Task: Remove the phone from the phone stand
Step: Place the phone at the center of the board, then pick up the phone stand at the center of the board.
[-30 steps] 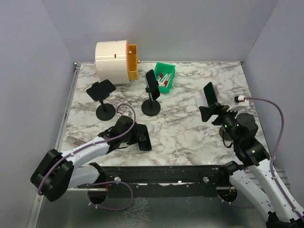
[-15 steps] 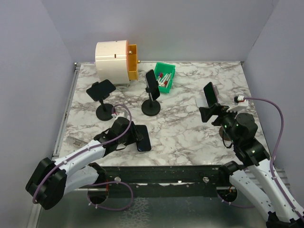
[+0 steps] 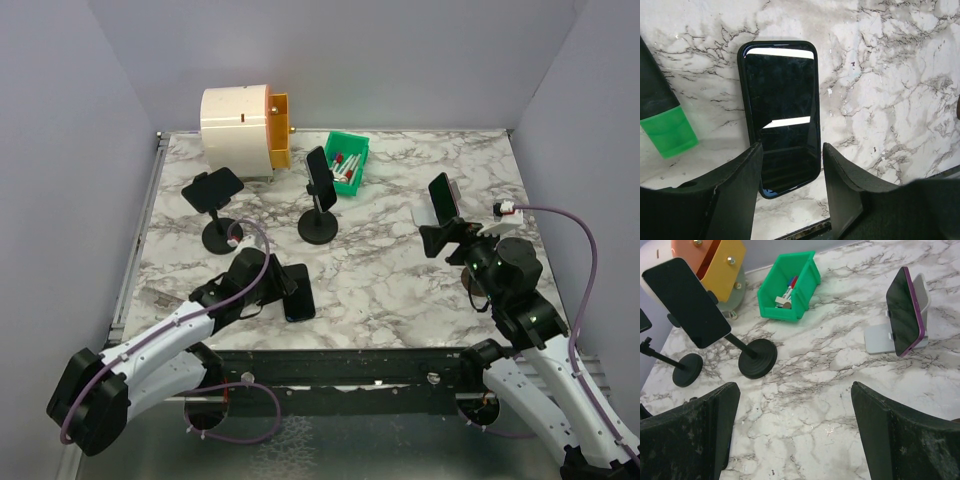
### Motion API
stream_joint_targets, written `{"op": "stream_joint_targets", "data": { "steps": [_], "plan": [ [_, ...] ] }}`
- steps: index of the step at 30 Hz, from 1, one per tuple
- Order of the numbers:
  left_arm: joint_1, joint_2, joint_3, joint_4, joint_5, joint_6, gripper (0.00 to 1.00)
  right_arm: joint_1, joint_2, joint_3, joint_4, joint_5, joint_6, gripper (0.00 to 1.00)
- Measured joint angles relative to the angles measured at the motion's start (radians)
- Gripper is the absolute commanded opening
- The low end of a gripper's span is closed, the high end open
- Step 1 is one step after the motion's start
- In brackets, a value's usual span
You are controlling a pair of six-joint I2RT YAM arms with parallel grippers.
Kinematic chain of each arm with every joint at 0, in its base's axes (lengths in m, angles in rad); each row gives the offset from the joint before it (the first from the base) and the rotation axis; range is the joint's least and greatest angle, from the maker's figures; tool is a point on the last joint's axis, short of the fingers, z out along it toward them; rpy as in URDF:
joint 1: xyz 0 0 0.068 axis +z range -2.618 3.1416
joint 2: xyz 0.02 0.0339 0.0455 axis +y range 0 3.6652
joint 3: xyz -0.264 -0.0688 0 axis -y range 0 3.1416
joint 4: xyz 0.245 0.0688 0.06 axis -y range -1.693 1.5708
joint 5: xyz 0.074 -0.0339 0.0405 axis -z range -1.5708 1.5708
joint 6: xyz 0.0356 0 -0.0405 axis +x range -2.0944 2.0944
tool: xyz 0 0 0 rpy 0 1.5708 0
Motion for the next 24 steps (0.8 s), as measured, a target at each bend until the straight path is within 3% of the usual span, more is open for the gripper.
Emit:
{"op": "stream_joint_targets", "data": {
  "steps": [5,11,18,24],
  "plan": [
    [0.000,-0.036,0.037,-0.050,-0.018,0.036,0.70,0.000,0.000,0.008,-0.014,0.023,0.000,0.98],
    [0.000,-0.098,0.220,-0.083,-0.090,0.181,0.99,0.000,0.007,0.042,-0.034,0.062,0.000,0.98],
    [0.001,-0.115,0.422,0.017,-0.196,0.368,0.99,0.000,0.013,0.086,-0.062,0.112,-0.012,0.96],
    [0.002,-0.035,0.496,0.159,-0.133,0.537,0.99,0.000,0.025,0.145,-0.140,0.220,-0.026,0.95]
  ]
}}
